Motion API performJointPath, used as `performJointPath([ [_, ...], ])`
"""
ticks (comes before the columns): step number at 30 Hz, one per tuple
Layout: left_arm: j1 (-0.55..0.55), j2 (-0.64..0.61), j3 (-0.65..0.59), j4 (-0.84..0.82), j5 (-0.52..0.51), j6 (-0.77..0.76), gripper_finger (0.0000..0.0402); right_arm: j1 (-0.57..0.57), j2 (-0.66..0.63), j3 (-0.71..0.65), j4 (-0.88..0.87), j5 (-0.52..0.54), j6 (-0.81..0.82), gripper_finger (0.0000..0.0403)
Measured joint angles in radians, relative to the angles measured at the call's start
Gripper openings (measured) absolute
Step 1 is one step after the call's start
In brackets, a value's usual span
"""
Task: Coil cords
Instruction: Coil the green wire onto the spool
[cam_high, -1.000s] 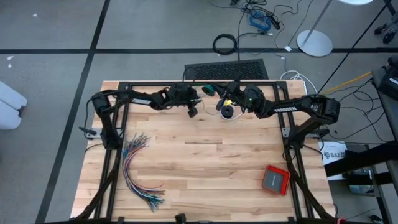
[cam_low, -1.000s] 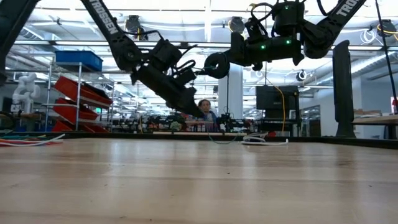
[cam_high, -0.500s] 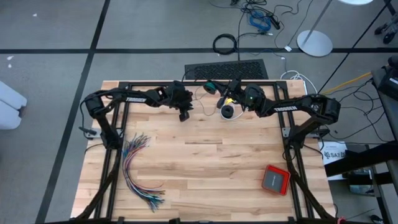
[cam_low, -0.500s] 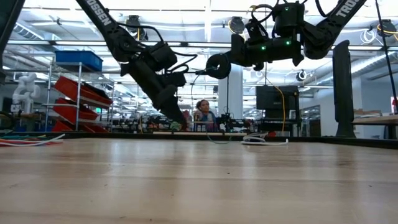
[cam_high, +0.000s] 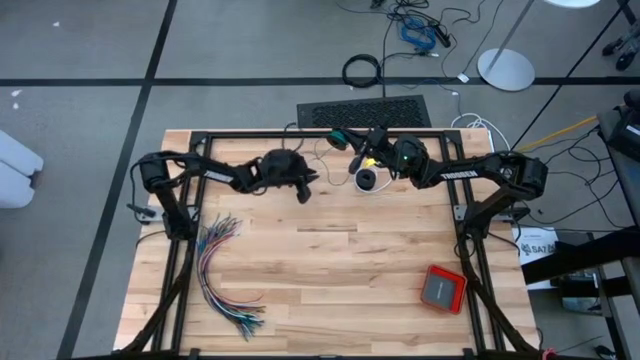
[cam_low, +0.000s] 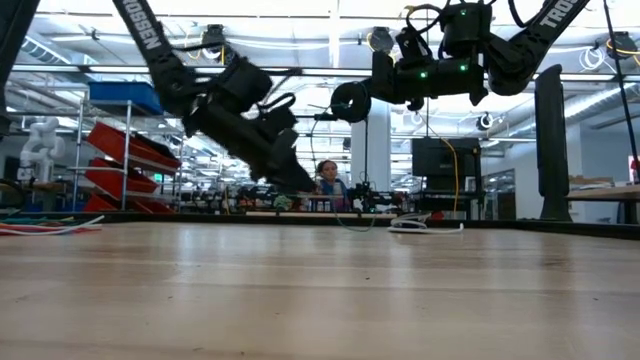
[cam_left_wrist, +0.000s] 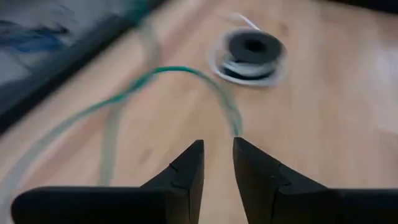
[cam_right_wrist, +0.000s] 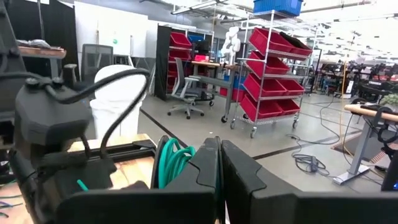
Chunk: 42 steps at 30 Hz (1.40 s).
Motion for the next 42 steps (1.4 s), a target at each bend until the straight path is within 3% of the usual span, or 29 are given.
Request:
performJointPath([
  [6, -0.041, 0.044, -0.117, 0.337, -0.122, -0.092, 0.0093, 0.0, 0.0, 0.0, 0.008, -0.003, 0.0, 0.0],
  [16, -0.078, 0.253, -0.074, 0.608, -0.125, -0.174, 0.0093, 0.0, 0.0, 0.0, 0.018, -0.004, 0.0, 0.0],
  [20, -0.078, 0.264, -0.072, 0.624, -0.123, -0.186, 0.0093, 0.0, 0.0, 0.0, 0.013, -0.004, -0.007, 0.0],
  [29, -0.079, 0.244, -0.072, 0.615, 0.002, -0.181, 0.0093, 0.0, 0.0, 0.0, 0.008, -0.004, -0.015, 0.0],
  [42, -0.079, 0.244, -0.072, 0.598, 0.008, -0.179, 0.0093, 0.0, 0.0, 0.0, 0.003, -0.003, -0.015, 0.0007],
])
